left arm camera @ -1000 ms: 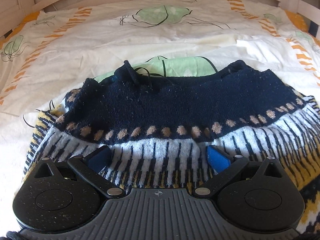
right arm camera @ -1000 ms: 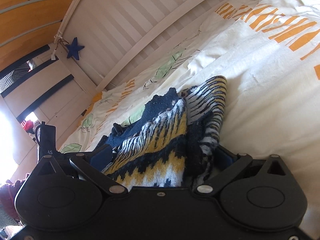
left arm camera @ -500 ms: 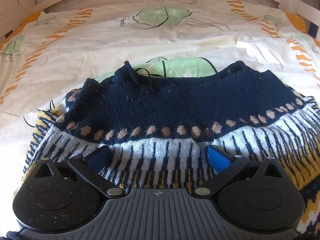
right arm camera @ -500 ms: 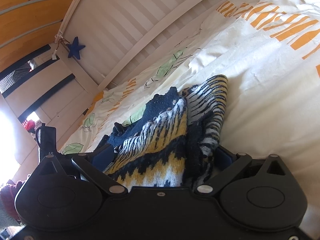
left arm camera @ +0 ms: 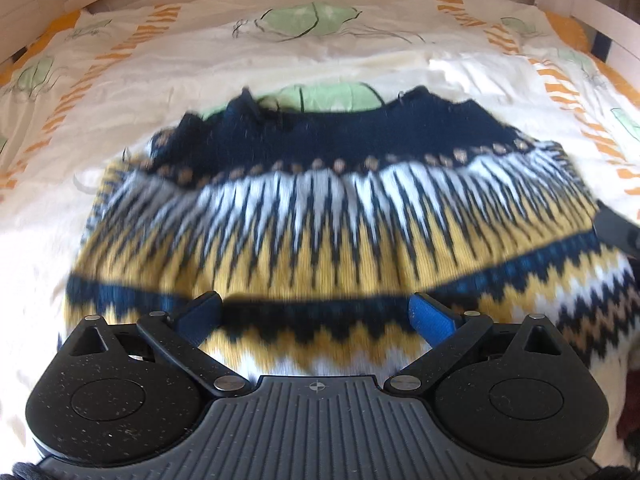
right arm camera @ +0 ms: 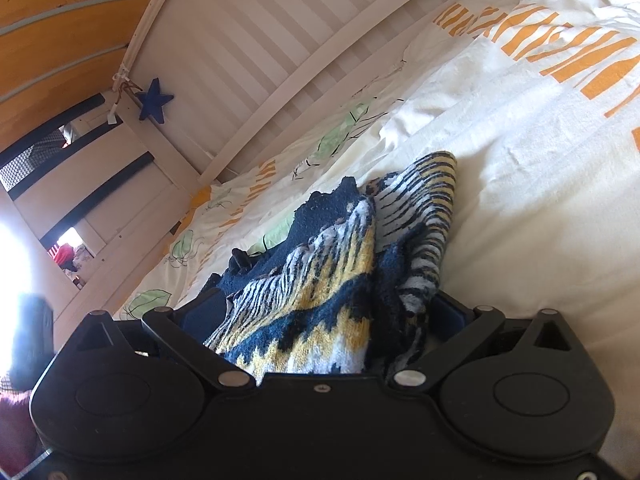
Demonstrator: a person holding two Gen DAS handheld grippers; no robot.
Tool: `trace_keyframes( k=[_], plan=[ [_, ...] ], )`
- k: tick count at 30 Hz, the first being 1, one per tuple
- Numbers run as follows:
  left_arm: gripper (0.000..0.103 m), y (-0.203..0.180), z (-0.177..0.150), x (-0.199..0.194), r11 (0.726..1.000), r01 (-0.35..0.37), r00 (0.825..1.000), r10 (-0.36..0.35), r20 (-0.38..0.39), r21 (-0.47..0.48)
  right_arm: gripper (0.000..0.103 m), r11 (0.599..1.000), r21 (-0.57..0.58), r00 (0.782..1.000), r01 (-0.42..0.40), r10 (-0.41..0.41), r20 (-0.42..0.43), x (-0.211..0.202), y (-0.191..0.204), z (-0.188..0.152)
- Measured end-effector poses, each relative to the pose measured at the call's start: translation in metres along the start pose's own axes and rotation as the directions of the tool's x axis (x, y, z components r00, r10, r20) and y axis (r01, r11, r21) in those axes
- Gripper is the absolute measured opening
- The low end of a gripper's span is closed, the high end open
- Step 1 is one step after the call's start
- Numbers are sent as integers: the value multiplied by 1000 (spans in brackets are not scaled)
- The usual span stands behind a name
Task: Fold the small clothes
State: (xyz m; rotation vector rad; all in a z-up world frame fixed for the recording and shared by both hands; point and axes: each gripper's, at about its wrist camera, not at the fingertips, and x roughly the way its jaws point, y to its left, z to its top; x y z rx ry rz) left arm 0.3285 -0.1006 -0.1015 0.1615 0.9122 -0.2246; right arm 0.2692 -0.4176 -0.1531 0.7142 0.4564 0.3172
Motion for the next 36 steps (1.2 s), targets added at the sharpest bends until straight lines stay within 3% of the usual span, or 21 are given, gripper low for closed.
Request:
trace_keyframes(
  k=[5,8,10,14,20,26,36],
  plan=[
    [102,-2,-4,4,1000,-14,1000,14,-1,-11,103,1000,1,1000,-1,1,0,0,0,0],
    [100,3,2,0,999,26,999,-28,-33,-43,103,1000,2,1000,-1,1,0,0,0,0],
    [80,13,1,-12,993,68,997,-71,-28,-91,103,1000,3,1000,-2,2,0,0,0,0],
    [79,30,-15,-44,981,106,994,-111,-20,-165,103,1000,2,1000,2,-2,-3,0,0,0],
    [79,56,-44,-86,981,48,996,-33,78,-188,103,1000,-2,1000,19,-19,-17,2,3,1],
    [79,93,-50,-71,978,-93,988,114,107,-188,103,999,-10,998,41,-41,-37,5,5,2],
    [79,158,-45,-36,968,-90,985,121,123,-233,103,996,26,988,86,-82,-129,12,8,16]
  ],
)
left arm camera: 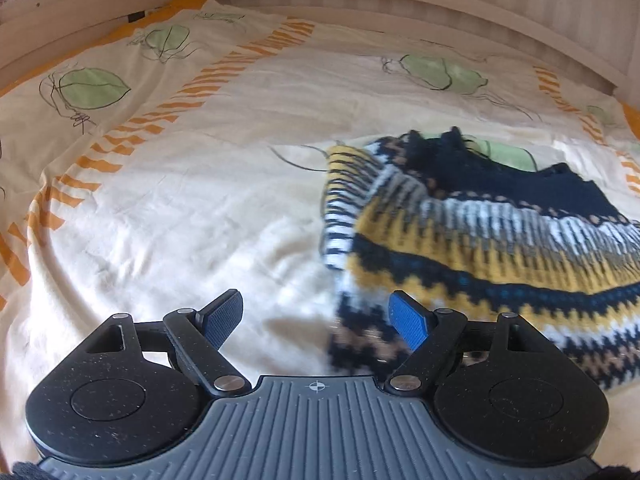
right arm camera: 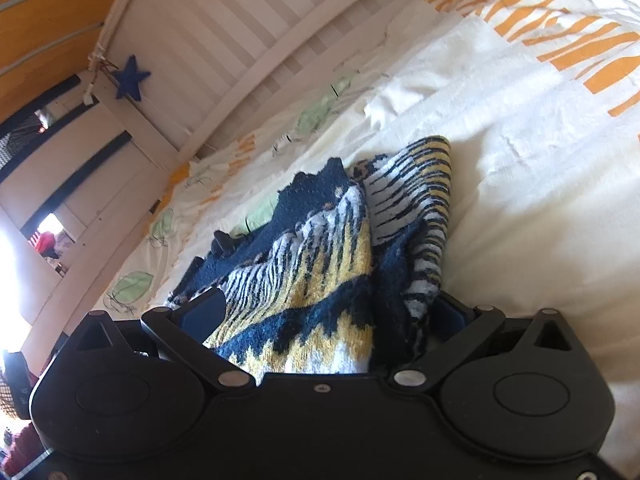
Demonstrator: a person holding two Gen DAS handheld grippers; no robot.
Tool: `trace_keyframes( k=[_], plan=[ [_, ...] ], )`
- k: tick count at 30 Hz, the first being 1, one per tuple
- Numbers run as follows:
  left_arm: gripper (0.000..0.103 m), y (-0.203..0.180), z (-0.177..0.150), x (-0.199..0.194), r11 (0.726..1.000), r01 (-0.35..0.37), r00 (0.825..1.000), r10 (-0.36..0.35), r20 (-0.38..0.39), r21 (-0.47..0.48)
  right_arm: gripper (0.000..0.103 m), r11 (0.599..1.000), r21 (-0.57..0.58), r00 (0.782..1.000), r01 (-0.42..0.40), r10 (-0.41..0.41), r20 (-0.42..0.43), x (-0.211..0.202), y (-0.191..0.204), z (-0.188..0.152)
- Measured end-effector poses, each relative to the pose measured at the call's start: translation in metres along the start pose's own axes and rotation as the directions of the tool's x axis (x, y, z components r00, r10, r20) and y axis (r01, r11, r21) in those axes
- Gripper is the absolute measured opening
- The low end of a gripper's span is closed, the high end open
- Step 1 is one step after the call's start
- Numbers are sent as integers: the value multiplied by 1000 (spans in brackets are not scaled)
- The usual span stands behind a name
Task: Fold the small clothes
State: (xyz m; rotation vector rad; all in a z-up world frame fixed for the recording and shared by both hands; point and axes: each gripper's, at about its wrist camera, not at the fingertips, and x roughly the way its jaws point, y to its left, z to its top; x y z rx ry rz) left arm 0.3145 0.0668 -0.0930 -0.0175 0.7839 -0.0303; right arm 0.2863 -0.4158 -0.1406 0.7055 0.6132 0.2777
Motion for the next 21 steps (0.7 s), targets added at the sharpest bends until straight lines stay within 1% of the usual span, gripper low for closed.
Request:
trace_keyframes(
  k=[3,5,6,7,8,9,10,12,14,15,18,21],
  plan=[
    [79,15,-4,5,999,9,1000,-9,-12,-46,103,999,49,998,7,-4,-55,2,0,11],
    [80,23,-2,7,997,31,999,-34,-35,-73,101,996,90,997,3,4,-82,2,-1,16],
    [79,25,0,5,996,32,999,-35,-39,-83,90,995,97,996,14,-5,-93,2,0,18],
    [79,27,2,2,996,25,999,-29,-33,-88,68,995,97,994,35,-25,-107,3,1,19],
    [79,28,3,-1,996,17,1000,-19,-22,-87,59,993,94,991,74,-62,-119,3,3,19],
    [79,28,4,-3,996,9,1000,-10,-14,-84,45,990,96,988,107,-94,-125,2,5,20],
    [79,29,6,-4,997,4,1000,-5,-10,-83,41,988,111,987,111,-97,-128,1,6,21],
    [79,33,7,-8,996,13,1000,-14,-8,-93,40,985,93,984,145,-134,-114,-3,20,23],
    [79,37,8,-11,994,24,1000,-25,-8,-105,38,982,39,978,184,-179,-111,-2,44,27],
    [79,39,9,-13,994,27,1000,-28,-6,-109,38,982,15,976,191,-188,-107,-2,57,31],
    [79,44,12,-18,993,24,1000,-23,7,-118,38,979,-59,975,194,-199,-103,5,103,42],
    [79,51,15,-22,990,33,999,-32,15,-138,38,978,-143,979,153,-170,-112,22,155,48]
  ],
)
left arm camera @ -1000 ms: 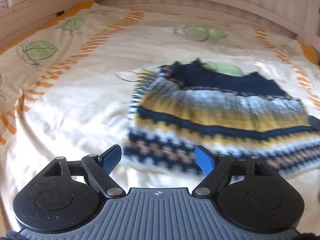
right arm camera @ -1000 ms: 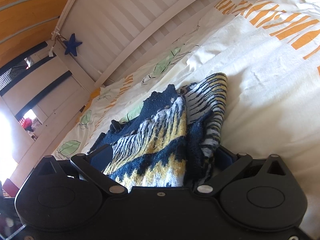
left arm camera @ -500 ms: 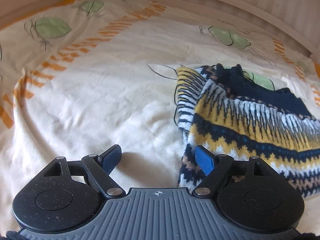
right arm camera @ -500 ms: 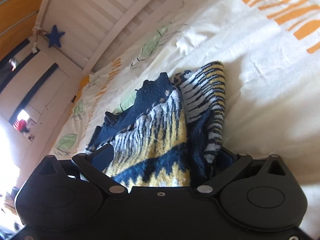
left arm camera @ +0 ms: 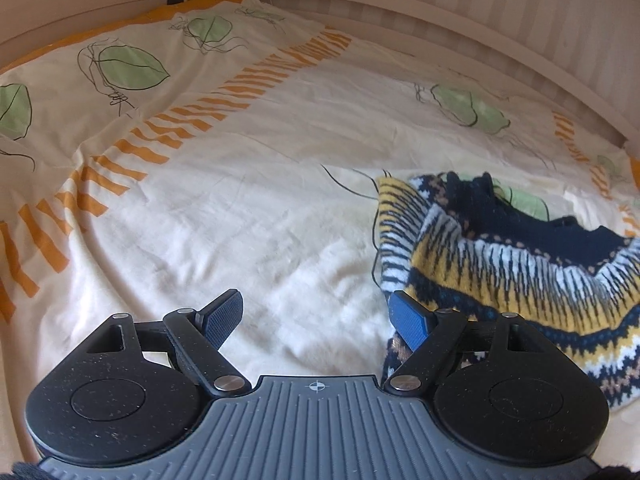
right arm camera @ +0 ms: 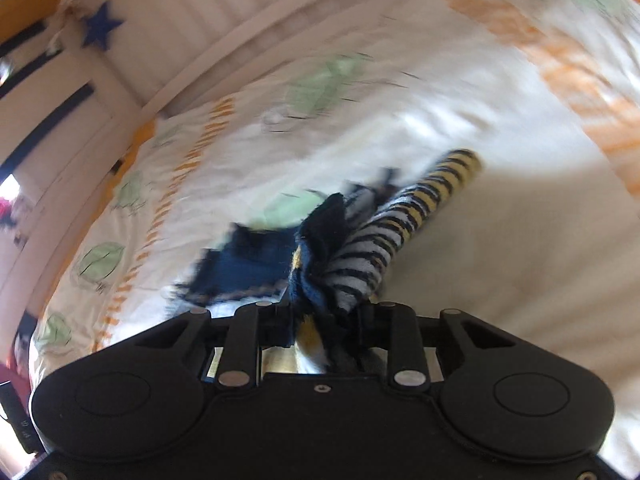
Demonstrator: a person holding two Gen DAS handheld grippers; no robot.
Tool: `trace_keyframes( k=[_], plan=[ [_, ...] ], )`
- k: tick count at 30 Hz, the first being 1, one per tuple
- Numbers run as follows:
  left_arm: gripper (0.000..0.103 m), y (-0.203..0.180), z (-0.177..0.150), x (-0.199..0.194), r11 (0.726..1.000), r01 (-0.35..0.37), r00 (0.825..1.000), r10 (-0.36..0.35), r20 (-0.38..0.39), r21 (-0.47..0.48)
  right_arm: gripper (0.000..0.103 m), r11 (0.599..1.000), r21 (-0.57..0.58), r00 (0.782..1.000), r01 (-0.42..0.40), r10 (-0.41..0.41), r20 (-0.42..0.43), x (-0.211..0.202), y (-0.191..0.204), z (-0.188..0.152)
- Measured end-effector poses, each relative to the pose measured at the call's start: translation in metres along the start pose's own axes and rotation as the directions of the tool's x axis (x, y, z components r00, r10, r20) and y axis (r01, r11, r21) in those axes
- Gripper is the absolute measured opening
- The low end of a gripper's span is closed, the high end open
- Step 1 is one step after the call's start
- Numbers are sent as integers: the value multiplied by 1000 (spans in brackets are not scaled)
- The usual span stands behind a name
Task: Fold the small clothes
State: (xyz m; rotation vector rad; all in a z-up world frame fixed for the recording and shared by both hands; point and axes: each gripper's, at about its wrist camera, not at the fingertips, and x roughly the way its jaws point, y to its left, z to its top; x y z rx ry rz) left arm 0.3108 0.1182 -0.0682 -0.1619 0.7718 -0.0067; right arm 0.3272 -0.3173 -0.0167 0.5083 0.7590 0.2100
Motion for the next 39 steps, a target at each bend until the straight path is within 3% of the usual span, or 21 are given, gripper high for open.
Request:
trace_keyframes(
  k=[4,9,14,20,28,30,33,35,39],
  plan=[
    [79,9,4,-3,999,8,1000,-8,3,-31,38,992,-100,997,-74,72,-30,29,67,3],
    [79,22,7,-5,997,8,1000,-7,2,-75,38,974,-194,987,-121,98,-125,93,132,-22],
    [79,33,10,-6,994,7,1000,-7,-1,-109,38,953,-293,981,-80,23,-193,141,174,-65],
    [79,42,13,-6,989,11,1000,-12,-1,-148,39,944,-329,987,-29,-25,-157,152,187,-81],
    [79,40,10,-4,990,3,1000,-4,-9,-141,39,978,-209,994,-28,5,-111,163,186,-73],
    [79,40,10,-3,990,2,1000,-3,-12,-138,45,981,-190,994,-31,11,-109,167,186,-74],
    [79,40,9,-2,991,3,1000,-4,-13,-135,62,981,-148,989,-123,108,-106,168,186,-73],
    [79,41,9,-2,991,3,1000,-4,-11,-136,62,968,-142,977,-205,194,-90,163,188,-70],
    [79,42,10,-3,990,3,1000,-4,-3,-138,64,952,-136,962,-273,271,-36,138,186,-58]
  ],
)
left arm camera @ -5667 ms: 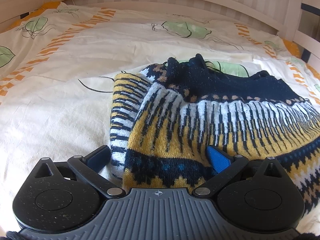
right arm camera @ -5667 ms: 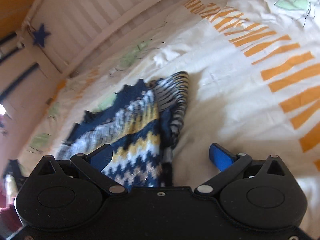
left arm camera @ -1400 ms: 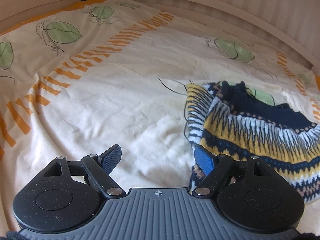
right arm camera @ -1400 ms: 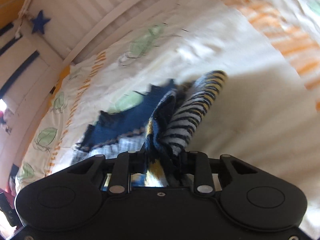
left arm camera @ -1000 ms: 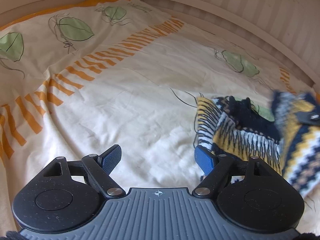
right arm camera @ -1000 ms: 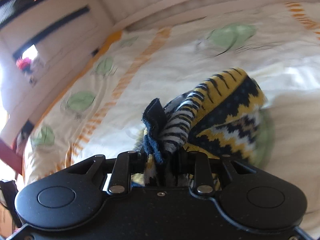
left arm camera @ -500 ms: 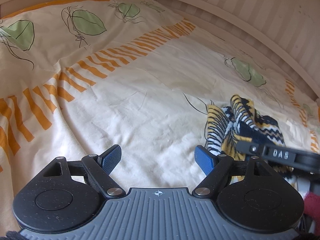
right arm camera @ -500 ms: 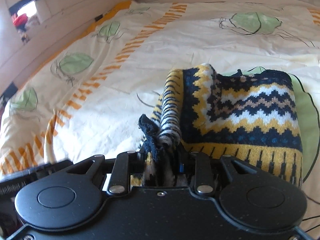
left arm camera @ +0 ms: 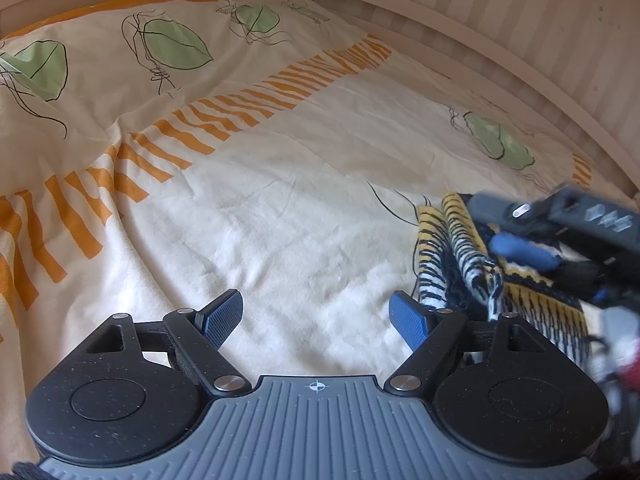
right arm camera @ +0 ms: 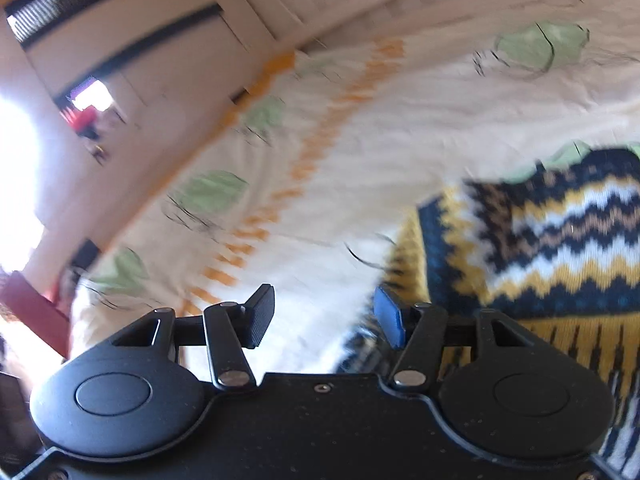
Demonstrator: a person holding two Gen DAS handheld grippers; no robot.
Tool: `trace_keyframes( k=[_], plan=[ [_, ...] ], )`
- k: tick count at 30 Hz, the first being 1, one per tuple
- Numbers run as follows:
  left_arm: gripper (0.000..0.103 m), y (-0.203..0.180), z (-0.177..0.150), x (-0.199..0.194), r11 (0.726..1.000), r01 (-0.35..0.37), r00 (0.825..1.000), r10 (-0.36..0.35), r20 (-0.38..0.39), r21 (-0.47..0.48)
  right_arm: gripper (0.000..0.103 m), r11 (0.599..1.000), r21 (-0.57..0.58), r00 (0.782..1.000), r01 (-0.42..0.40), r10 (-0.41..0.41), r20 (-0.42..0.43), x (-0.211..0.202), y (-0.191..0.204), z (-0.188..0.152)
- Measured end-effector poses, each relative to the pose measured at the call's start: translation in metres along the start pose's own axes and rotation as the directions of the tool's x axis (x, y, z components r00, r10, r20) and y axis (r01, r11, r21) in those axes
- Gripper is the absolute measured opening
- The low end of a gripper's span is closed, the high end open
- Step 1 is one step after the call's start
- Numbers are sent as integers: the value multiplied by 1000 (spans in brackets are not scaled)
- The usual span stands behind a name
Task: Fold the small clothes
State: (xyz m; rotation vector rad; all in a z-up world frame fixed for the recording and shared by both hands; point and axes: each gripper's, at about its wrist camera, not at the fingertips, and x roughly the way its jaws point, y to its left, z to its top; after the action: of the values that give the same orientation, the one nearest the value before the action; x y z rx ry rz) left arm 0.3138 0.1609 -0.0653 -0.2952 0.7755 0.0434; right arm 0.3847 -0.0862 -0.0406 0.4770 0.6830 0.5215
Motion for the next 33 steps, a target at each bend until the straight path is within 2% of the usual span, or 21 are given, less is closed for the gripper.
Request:
trace_keyframes(
  k=[3,5,9,12,16,18,19,28,33],
  plan=[
    [79,-2,-1,0,1000,15,1000,-15,-1,3,67,999,-25,999,26,-26,27,-21,-4,3],
    [79,-5,-2,0,1000,27,1000,-27,-2,14,67,992,-87,996,89,-88,15,-28,-3,1],
    [79,-11,-5,0,999,30,1000,-30,5,46,68,963,-197,981,185,-193,-22,-27,-4,-16],
    [79,-13,-6,0,998,29,1000,-30,8,59,68,926,-298,967,232,-252,-29,-13,1,-32],
    [79,-13,-6,2,998,38,999,-38,12,56,70,867,-463,961,183,-257,-103,8,16,-68],
    [79,-14,-6,2,997,45,999,-46,18,58,71,814,-555,960,172,-265,-91,8,28,-88],
    [79,-15,-7,2,997,51,998,-52,21,61,71,800,-578,962,162,-259,-89,6,32,-94],
    [80,-42,-8,6,978,141,988,-148,38,151,71,833,-551,983,49,-139,-122,-17,17,-104],
    [80,-69,2,15,956,169,978,-193,78,241,72,828,-561,985,-2,-95,-144,-26,12,-111]
  ],
)
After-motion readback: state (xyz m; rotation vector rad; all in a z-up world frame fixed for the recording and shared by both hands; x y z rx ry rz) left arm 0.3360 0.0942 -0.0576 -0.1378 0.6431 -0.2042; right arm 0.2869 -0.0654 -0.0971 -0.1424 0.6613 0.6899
